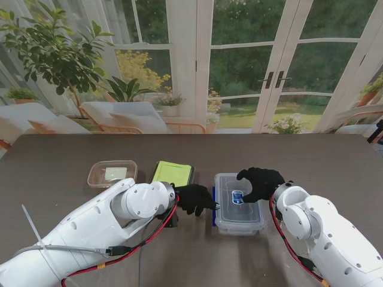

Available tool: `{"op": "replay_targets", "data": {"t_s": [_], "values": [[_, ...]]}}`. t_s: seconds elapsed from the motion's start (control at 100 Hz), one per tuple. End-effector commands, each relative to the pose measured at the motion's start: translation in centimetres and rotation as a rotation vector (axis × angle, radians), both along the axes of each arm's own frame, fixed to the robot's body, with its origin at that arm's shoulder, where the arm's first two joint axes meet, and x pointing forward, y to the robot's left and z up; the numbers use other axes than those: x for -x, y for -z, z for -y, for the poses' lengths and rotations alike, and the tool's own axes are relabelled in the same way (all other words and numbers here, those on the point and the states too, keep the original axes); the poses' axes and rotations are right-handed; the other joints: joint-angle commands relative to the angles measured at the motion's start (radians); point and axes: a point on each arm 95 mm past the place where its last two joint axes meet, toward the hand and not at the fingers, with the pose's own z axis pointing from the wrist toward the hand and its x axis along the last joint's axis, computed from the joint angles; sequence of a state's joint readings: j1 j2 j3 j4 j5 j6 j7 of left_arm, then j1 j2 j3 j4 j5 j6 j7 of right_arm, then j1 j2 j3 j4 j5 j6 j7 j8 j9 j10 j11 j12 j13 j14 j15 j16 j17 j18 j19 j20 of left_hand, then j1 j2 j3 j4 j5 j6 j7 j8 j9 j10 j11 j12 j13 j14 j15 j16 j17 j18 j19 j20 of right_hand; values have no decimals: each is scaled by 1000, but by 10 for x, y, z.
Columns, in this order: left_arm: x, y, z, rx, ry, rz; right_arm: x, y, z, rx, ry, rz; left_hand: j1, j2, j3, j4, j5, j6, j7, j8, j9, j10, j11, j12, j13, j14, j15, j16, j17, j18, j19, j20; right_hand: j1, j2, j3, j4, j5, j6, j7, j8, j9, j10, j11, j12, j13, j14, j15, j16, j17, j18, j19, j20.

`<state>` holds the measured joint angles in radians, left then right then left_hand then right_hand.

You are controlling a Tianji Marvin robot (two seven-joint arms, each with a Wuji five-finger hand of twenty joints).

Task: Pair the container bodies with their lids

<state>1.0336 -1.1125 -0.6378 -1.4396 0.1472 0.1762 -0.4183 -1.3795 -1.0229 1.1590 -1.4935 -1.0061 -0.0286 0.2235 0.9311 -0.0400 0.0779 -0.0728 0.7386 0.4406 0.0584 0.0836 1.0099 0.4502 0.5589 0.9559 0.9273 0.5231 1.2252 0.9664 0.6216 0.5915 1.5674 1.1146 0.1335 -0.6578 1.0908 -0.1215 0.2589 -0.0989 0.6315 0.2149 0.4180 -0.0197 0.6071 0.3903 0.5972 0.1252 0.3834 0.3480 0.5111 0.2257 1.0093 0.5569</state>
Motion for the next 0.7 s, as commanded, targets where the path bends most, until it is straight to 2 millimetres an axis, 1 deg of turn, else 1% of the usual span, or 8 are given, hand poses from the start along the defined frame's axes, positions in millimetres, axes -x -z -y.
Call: {"op": "replay_targets", "data": {"t_s": [0.0, 0.33, 0.48, 0.69], "values": [[3, 1, 4, 1, 16, -21, 9, 14, 0, 6, -6, -38, 25, 26, -8, 34, 13, -3, 8, 4, 8, 32, -5, -6, -19, 66, -27, -9, -4, -24, 21, -14, -10, -46, -5, -18, -37, 0, 3, -19, -8, 36, -19, -26, 11, -10, 5, -2, -300, -11, -21, 0], [11, 5, 19, 18, 38, -30, 15, 18, 4, -23, -6, -32, 27, 28, -12, 34, 11, -2, 7, 4, 6, 31, -5, -5, -20, 65, -28, -8, -5, -23, 19, -14, -9, -52, 5, -20, -45, 0, 8, -24, -8, 33, -15, -28, 11, -11, 6, -3, -299, -11, -21, 1], [14, 11, 24, 26, 30, -38, 17, 20, 6, -22, -6, -32, 30, 28, -14, 34, 10, -1, 7, 4, 4, 35, -7, -6, -23, 68, -30, -8, -9, -24, 16, -14, -10, -54, 7, -21, -48, 0, 9, -25, -8, 33, -15, -29, 15, -15, 7, -3, -299, -11, -21, 1], [19, 17, 29, 41, 5, -37, 17, 21, 10, -22, -6, -30, 31, 28, -17, 34, 5, -3, 5, 4, 0, 29, -8, -6, -29, 64, -31, -7, -18, -26, 10, -14, -10, -51, 8, -21, -47, -2, 11, -27, -5, 31, -14, -30, 18, -18, 8, -3, -298, -11, -21, 1]]}}
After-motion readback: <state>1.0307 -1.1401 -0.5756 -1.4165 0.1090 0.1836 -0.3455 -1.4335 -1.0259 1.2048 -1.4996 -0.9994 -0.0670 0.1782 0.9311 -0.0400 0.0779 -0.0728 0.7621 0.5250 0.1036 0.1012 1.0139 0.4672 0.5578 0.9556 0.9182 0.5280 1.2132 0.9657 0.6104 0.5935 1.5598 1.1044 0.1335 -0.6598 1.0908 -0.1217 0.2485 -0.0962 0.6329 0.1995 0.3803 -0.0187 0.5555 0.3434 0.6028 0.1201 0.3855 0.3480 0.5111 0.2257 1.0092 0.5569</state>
